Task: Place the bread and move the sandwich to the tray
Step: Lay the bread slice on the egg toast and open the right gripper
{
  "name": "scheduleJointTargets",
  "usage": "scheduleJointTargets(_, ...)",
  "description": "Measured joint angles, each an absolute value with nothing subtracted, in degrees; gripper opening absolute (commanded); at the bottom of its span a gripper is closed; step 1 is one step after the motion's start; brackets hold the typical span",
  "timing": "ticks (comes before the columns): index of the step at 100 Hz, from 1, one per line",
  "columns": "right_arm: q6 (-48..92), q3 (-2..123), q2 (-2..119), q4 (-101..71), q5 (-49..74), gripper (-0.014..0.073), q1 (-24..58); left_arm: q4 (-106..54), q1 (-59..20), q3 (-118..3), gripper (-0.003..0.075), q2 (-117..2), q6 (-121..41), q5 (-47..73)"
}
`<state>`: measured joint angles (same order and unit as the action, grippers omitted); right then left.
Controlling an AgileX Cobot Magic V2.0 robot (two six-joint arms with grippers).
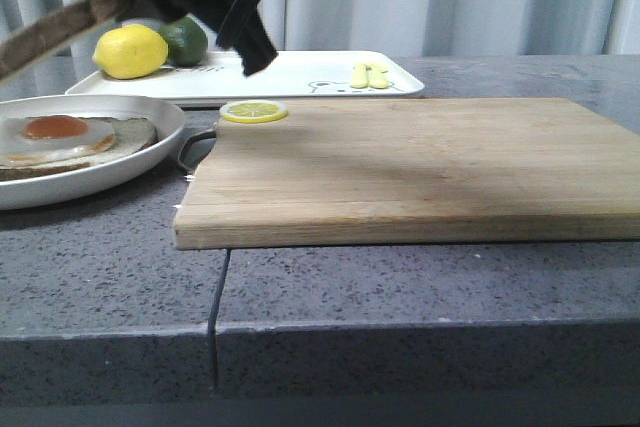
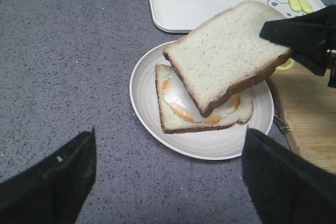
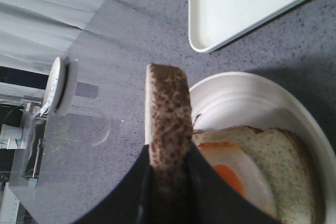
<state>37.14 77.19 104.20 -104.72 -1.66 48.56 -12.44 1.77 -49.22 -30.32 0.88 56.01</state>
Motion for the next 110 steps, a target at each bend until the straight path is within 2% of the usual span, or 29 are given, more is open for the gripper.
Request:
scheduleJointTargets(52, 36.52, 77.07, 107.59, -105.15, -2.08, -0.0095, 49.22, -12.44, 1.77, -49.22, 0.0536, -30.32, 0.88, 56.01)
scheduleJointTargets(64, 37.02, 76.26, 107.59, -105.26, -2.08, 0.0014, 49.22, -12.44, 1.77, -49.22, 0.0536, -30.32, 0.88, 56.01)
scheduleJointTargets(83, 37.15, 75.32, 107.59, -105.37, -2.08, 0.0342, 49.32, -12.44, 1.77, -49.34, 0.0536, -30.32, 0.88, 56.01)
scheduleJointTargets(90, 37.24, 75.34, 107.59, -105.37, -2.17, 0.0430, 49.32, -12.44, 1.77, -49.34, 0.0536, -30.32, 0.88, 56.01)
scheduleJointTargets(97, 37.39, 75.20, 107.59, -105.37, -2.17, 0.0472, 49.32, -12.44, 1.77, -49.34, 0.0536, -30.32, 0.88, 56.01)
scheduleJointTargets(110, 37.47, 75.06, 107.59, -105.37, -2.63, 0.0474, 49.32, -12.44, 1.77, -49.34, 0.0536, -30.32, 0.88, 56.01)
